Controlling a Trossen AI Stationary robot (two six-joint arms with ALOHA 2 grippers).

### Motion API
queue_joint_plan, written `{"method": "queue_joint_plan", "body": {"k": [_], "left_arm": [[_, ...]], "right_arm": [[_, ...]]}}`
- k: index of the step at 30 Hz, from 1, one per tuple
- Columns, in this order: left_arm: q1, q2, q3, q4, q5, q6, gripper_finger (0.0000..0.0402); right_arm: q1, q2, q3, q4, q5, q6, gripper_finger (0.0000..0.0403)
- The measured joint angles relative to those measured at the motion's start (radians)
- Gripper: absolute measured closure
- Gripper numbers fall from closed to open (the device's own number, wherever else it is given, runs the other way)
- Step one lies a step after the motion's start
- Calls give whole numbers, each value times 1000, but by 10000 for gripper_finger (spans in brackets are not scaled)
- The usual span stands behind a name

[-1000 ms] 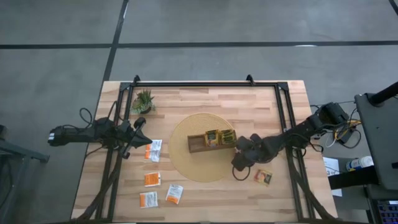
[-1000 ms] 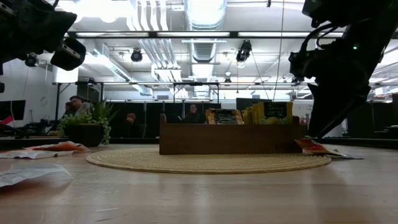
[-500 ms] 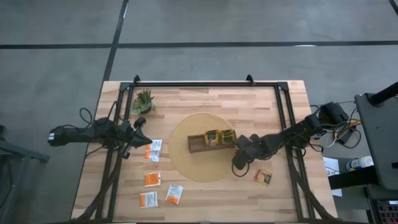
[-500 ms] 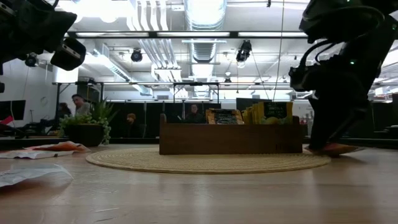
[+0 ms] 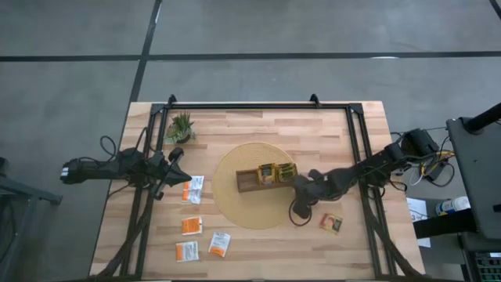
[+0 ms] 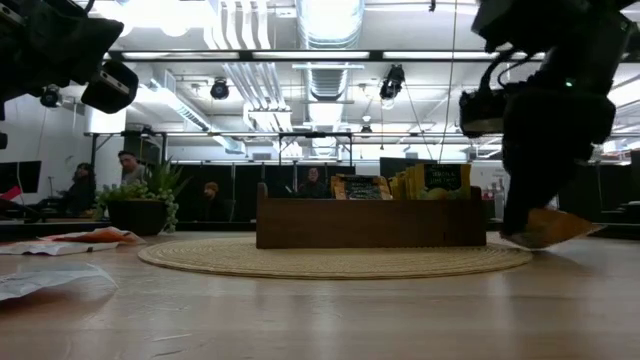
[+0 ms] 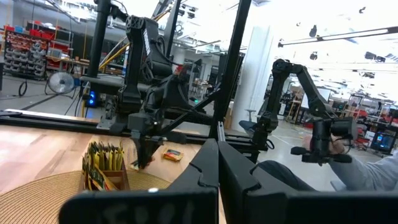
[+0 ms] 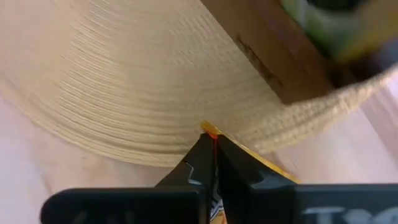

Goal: Pick & Place Tea
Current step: Put the orange tea bag into the middle of the wooden organizer

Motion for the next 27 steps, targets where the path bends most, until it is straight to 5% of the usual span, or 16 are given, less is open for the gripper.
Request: {"method": "queue_joint_plan", "body": {"k": [5,17,27], "left_arm": [[0,0,0,0,0,0,402],[0,0,0,0,0,0,402],[0,0,0,1,0,0,402]], "right_arm": [[19,0,70,14,24,-148,394],[74,8,213,18,330,-439,394],[74,264,446,-23,350,-813,394]]}}
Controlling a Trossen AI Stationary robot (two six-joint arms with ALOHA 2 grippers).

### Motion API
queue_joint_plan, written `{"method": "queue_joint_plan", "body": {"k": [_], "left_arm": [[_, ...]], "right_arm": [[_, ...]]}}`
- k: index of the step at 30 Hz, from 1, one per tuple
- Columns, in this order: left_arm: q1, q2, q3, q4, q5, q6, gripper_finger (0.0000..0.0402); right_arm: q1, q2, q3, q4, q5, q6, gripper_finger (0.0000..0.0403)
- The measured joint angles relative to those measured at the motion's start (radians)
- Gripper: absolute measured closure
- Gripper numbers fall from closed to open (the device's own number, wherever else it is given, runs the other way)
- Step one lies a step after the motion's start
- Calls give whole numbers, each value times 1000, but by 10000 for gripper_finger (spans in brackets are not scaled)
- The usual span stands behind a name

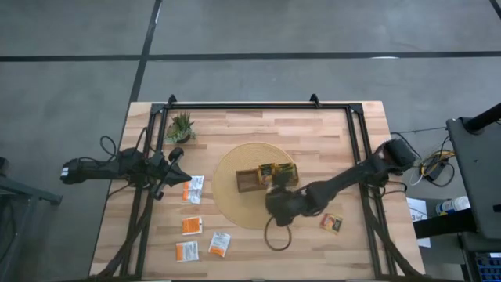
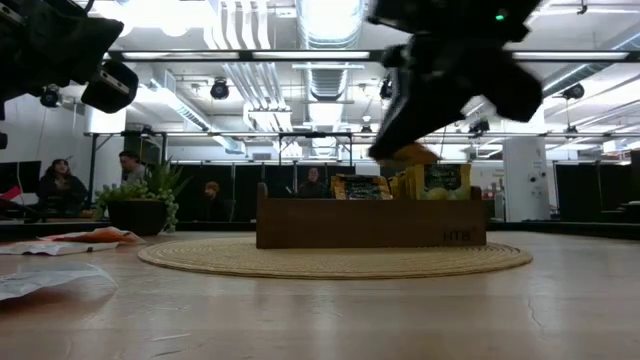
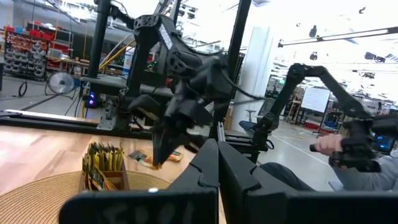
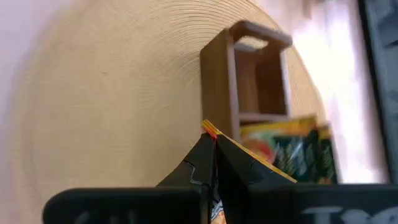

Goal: Pick & Place Tea
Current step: Put the orange tea bag into the middle of the wooden organizer

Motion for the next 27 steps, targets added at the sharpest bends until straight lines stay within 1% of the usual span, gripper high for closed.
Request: {"method": "queue_joint_plan", "body": {"k": [5,9,12,15,18,27], "left_arm": [[0,0,0,0,0,0,401],[0,0,0,0,0,0,402],[0,0,0,-1,0,0,402],[0,0,0,-2,0,0,402],[0,0,0,-2,0,0,402],[0,0,0,0,0,0,401]], "right_arm": [[-1,149,200,-169,106,-88,394],[-2,237,330,-330,188,-91,394],[-2,277,391,-426,242,-93,394],[-3,301,412,-472,281,-130,394],[-9,309,412,-471,316,-188,394],[-68,316,401,-436,319,-261,394]]}}
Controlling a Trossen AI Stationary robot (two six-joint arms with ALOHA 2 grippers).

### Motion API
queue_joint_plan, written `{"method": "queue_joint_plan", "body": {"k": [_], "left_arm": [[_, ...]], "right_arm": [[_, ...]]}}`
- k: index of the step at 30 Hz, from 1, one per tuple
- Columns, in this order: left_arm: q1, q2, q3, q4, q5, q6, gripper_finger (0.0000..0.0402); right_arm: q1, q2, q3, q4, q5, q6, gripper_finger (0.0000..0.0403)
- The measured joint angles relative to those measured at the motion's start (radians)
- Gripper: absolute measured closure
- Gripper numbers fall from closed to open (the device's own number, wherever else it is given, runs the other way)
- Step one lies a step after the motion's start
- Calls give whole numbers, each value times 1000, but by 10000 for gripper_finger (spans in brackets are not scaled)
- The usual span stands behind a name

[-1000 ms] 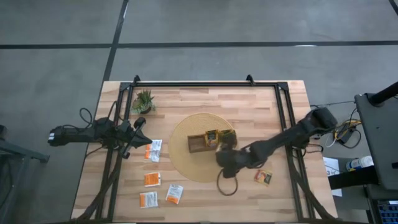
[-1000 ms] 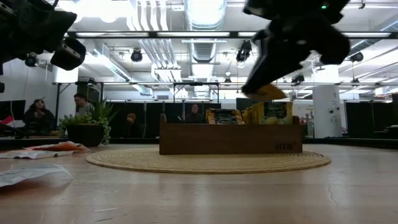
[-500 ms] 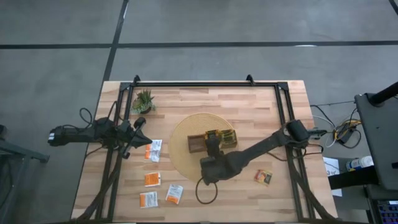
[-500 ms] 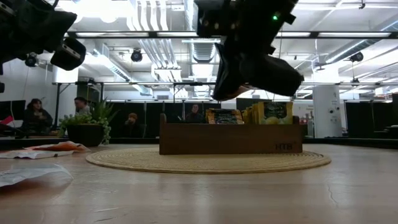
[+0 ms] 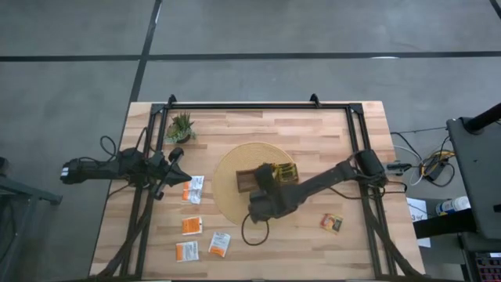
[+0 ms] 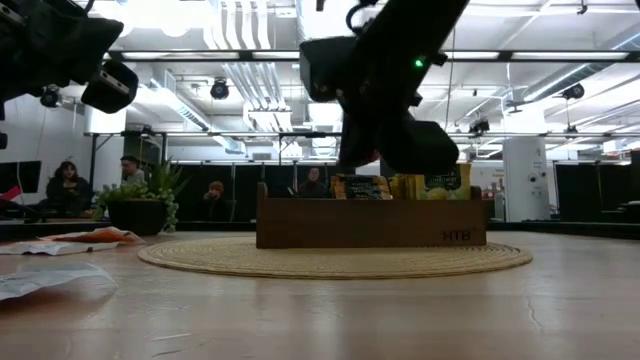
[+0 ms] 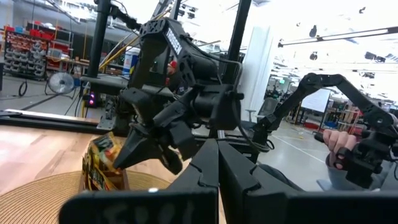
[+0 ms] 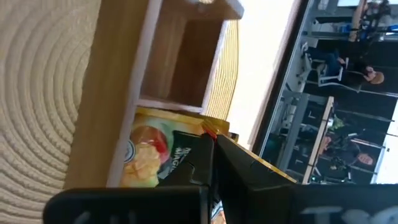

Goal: Pick & Place Tea
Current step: Put the orange tea bag into the middle of the wooden organizer

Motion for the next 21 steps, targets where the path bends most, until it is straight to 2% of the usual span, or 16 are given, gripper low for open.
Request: {"method": "queue_joint_plan", "body": {"k": [8,21], "left_arm": [[0,0,0,0,0,0,402],[0,0,0,0,0,0,402]], "right_arm": [[-40,0,-35,2,-58,14,394],[-47,0,-38,30,-65,40,394]]}}
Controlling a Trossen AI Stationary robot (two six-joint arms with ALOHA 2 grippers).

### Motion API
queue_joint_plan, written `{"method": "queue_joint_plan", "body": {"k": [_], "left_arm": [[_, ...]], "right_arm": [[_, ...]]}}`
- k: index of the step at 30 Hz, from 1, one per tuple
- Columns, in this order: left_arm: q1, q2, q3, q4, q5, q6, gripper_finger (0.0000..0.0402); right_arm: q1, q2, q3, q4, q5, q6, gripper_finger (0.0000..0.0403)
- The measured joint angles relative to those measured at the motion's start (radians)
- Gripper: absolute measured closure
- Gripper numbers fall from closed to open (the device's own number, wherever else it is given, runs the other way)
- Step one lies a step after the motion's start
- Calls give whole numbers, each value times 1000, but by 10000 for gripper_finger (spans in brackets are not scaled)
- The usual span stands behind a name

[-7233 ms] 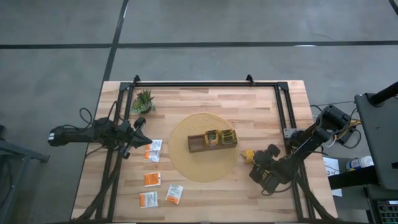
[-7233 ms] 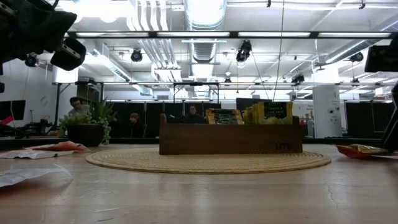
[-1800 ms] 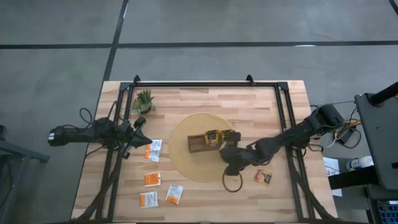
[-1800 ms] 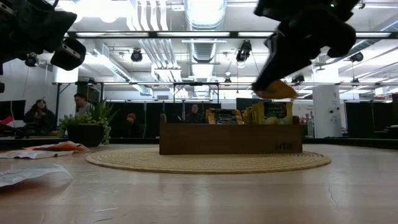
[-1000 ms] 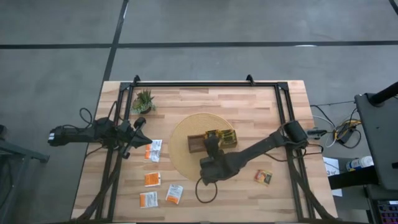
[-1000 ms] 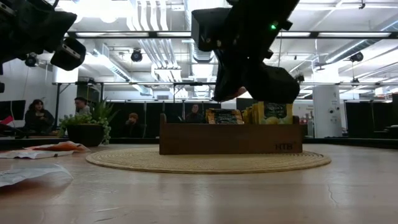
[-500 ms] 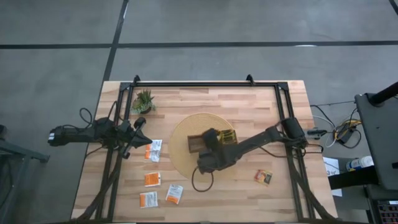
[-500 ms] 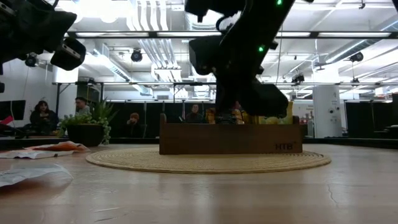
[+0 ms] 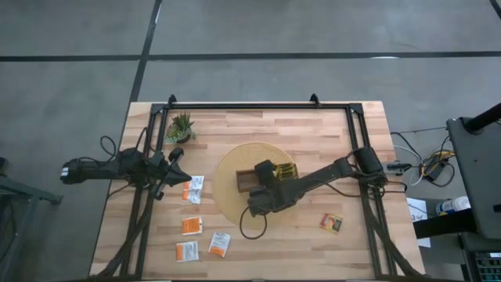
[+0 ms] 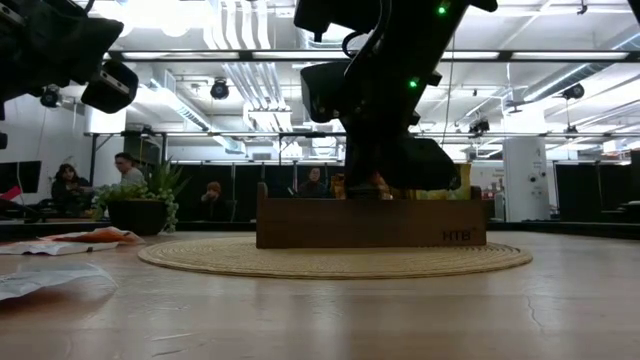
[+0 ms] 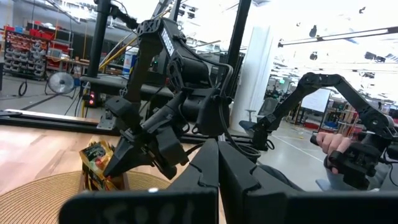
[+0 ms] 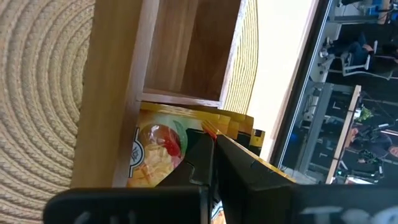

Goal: Pick & Place Tea
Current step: Put the orange tea bag into the middle of the wooden organizer

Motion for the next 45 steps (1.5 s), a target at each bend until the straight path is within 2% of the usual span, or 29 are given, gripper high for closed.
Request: {"method": "queue_joint_plan", "body": {"k": [7,19,26,33,40,42,45], "left_arm": [[0,0,0,0,0,0,402],[0,0,0,0,0,0,402],[0,0,0,-1,0,0,402],[0,0,0,-1,0,0,402],[0,0,0,0,0,0,402],[0,0,0,0,0,0,402],[0,0,0,0,0,0,402]], "right_arm": [[0,0,0,6,0,51,384],[1,-15,0,11,3,72,276],[7,-66,0,11,2,119,232],[9,-102,0,8,-20,199,205],[7,-125,0,-61,25,350,204],[8,-130,-1,-78,-26,380,207],[9,-133,-4,-89,-180,391,209]]}}
